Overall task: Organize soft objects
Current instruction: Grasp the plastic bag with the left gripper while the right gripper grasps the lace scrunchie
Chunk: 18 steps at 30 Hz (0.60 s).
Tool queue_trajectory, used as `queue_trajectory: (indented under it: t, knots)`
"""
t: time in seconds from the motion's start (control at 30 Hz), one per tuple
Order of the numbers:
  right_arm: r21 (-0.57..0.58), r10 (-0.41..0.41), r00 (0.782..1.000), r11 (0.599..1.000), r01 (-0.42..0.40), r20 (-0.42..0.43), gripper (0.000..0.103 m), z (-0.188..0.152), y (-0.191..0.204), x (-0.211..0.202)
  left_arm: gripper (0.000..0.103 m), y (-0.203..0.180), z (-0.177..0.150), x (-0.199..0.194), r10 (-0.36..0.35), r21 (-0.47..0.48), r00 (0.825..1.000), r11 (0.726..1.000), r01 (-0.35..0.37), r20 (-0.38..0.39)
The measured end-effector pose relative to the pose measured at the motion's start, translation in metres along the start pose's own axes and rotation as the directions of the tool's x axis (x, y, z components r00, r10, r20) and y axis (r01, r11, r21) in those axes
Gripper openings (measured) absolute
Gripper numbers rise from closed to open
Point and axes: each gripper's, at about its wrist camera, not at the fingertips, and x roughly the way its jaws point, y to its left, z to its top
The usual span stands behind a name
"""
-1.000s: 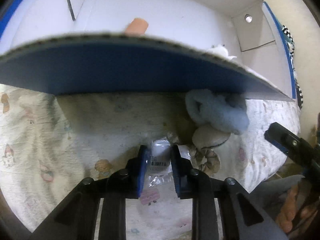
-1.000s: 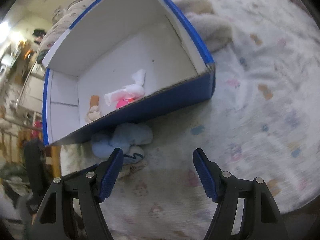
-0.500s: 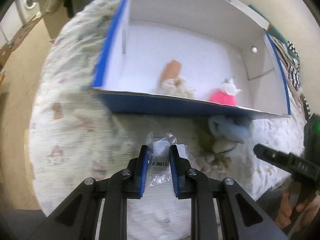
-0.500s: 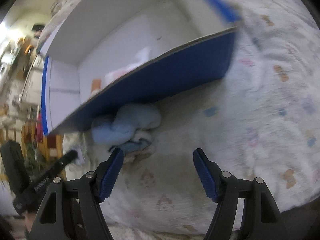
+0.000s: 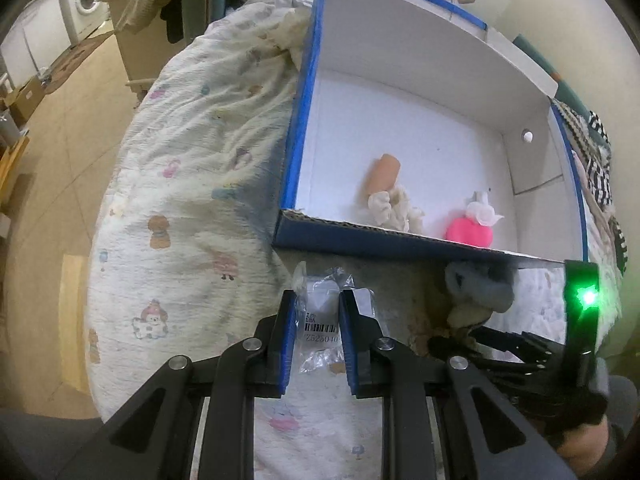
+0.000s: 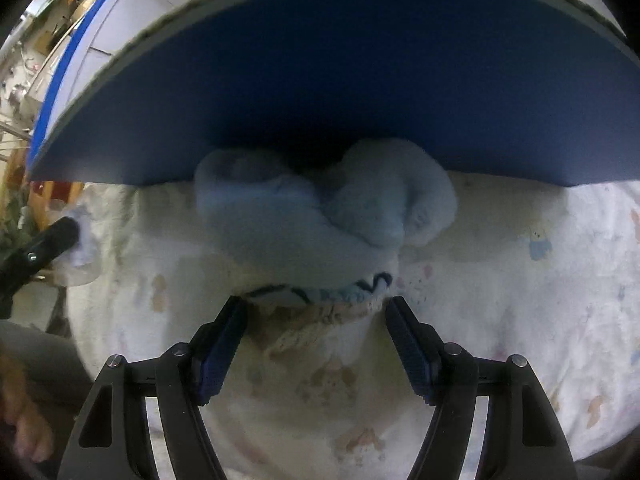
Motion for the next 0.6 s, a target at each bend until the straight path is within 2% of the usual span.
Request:
queue_trajectory:
  t: [0.17,0.23,0.27,0.37,0.43,0.5,0.6]
  knots:
    - [-0.007,-0.005,1.0,1.0,0.005,0.029,0.076,-0.001,0.003,0.0,0.019,-0.004,0.0,0.008,0.011,0.017,1.0,1.0,-0.01,-0.02]
    - [-0.027,-0.001,1.0,1.0,0.002,0.023,0.064,-0.003,0.005,0.0,0.019,-0.006,0.0,0.009,0.011,0.022,1.0,1.0,-0.01,-0.019]
    - [-0.041,-0.003,1.0,0.999,0.004,0.021,0.055,-0.003,0.012,-0.001,0.019,-0.008,0.0,0.009,0.012,0.026,1.0,1.0,-0.011,-0.016]
    - [-0.071,0.002,1.0,0.997,0.0,0.02,0.04,-0.009,0.018,-0.002,0.019,-0.012,0.0,0.011,0.016,0.04,1.0,0.999,-0.016,-0.012]
    - [-0.087,0.008,1.0,0.996,-0.007,0.018,0.037,-0.014,0.021,-0.004,0.019,-0.014,0.0,0.013,0.012,0.043,1.0,0.999,-0.011,-0.015]
    - [-0.107,0.021,1.0,0.994,-0.019,0.016,0.025,-0.019,0.022,-0.007,0.019,-0.015,0.0,0.013,0.015,0.048,1.0,0.999,-0.014,-0.015]
    - [-0.128,0.033,0.999,0.991,-0.031,0.018,0.021,-0.025,0.026,-0.011,0.019,-0.015,0.0,0.014,0.021,0.052,1.0,0.998,-0.021,-0.014]
